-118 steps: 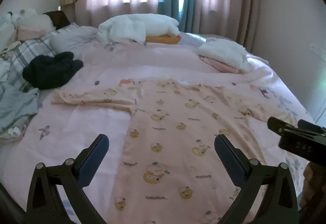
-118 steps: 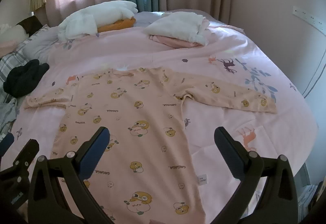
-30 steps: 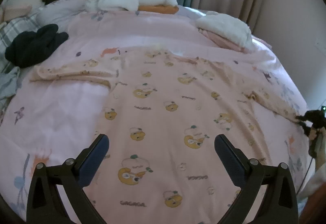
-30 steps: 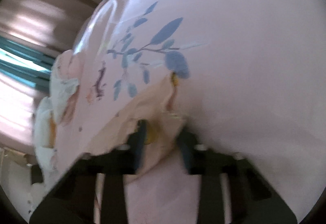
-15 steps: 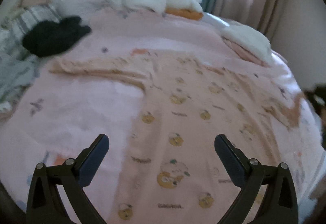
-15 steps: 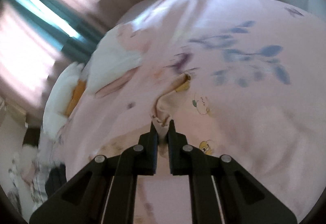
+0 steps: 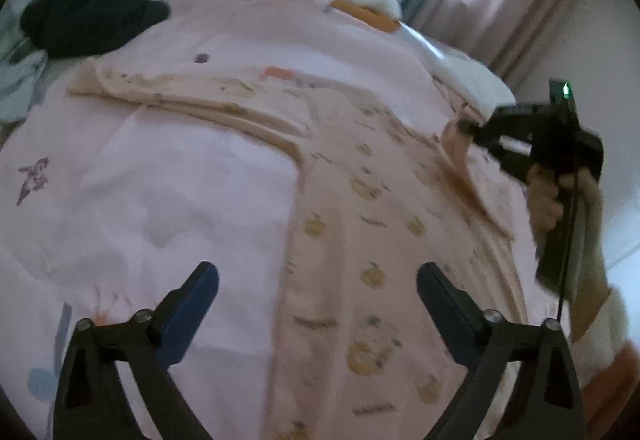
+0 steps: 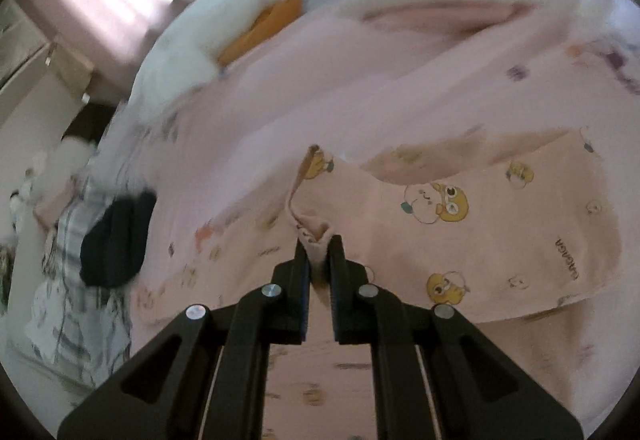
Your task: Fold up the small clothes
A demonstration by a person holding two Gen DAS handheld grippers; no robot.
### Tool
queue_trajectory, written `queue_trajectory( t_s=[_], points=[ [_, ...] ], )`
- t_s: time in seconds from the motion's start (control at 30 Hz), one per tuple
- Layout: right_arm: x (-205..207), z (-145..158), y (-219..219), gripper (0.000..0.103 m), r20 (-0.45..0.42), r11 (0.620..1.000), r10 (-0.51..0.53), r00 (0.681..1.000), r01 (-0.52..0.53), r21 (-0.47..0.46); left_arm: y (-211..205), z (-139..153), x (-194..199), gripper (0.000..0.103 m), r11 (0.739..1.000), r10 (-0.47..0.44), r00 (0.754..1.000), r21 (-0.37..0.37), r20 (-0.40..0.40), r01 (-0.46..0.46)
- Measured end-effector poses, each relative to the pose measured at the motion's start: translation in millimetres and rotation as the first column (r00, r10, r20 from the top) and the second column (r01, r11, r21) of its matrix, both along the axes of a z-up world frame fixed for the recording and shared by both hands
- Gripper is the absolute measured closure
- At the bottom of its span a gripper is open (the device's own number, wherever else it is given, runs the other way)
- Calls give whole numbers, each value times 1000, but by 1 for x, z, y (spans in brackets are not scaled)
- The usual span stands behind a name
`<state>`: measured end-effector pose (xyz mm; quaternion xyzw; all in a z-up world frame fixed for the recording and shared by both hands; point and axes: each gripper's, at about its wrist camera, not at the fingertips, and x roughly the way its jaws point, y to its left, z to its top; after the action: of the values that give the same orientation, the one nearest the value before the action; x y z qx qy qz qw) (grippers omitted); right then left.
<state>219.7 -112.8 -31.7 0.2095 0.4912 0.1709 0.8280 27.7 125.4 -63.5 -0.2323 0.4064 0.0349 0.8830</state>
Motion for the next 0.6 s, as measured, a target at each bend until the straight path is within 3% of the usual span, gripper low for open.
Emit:
queue_trajectory(
  t_s=[0.07,0.13,0.2,0.3,0.33,0.43,0.5,0.6],
  points=[
    [-2,-8,24,93,-13,999,33,999,-33,-31,10,-14,6,14,996,-50,998,-74,-47,47],
    [-2,-14,41,93,-24,997,52,998,-54,-58,12,-35,10,14,978,-148,980,-167,-134,125],
    [-1,-22,51,93,-41,996,75,996,-77,-53,9,-39,9,15,972,-175,978,-177,-115,153],
    [-3,-28,57,93,-55,995,89,995,-91,-37,1,-40,8,32,967,-210,965,-181,-160,180],
    [-2,-29,59,93,-60,995,94,994,-97,-37,0,-38,6,43,964,-213,963,-194,-164,181],
    [-7,-30,70,92,-60,991,119,991,-122,-51,-4,-41,6,59,914,-294,943,-334,-158,230],
    [-10,-30,82,92,-53,989,131,990,-134,-58,-15,-44,7,65,911,-330,928,-314,-173,266],
    [-11,-34,95,91,-66,989,143,988,-145,-29,-20,-43,7,69,912,-324,930,-316,-171,260]
  ],
)
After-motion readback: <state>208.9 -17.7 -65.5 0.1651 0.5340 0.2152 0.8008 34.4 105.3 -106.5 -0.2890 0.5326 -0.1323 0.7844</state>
